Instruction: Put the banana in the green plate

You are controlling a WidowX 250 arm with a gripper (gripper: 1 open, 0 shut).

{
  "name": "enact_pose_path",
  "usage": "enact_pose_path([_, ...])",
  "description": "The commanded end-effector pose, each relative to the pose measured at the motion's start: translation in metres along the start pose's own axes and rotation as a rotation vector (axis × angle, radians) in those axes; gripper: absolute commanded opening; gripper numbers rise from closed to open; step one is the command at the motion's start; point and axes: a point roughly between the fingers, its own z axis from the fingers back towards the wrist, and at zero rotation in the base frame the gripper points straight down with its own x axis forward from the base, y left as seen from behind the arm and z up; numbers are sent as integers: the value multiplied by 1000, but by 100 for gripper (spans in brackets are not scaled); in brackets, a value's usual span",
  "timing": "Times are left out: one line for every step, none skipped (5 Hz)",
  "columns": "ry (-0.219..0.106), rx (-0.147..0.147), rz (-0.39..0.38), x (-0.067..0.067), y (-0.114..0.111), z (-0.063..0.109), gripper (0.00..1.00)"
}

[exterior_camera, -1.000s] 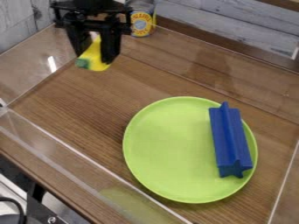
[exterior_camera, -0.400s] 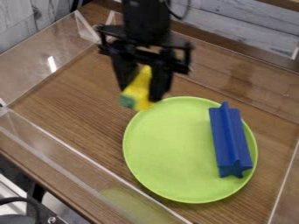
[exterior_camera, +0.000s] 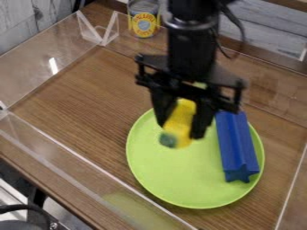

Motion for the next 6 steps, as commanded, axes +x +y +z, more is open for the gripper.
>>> enact_pose_path([-48, -4, 4, 1, -13, -7, 0])
enact_pose_path([-63, -7, 5, 0, -16, -24, 0])
enact_pose_path([-76, -14, 5, 2, -14, -38, 0])
enact_pose_path([-87, -19, 12, 7, -10, -42, 0])
enact_pose_path([-91, -25, 9, 9, -5, -43, 0])
enact_pose_path([-98, -33, 11, 12, -1, -46, 0])
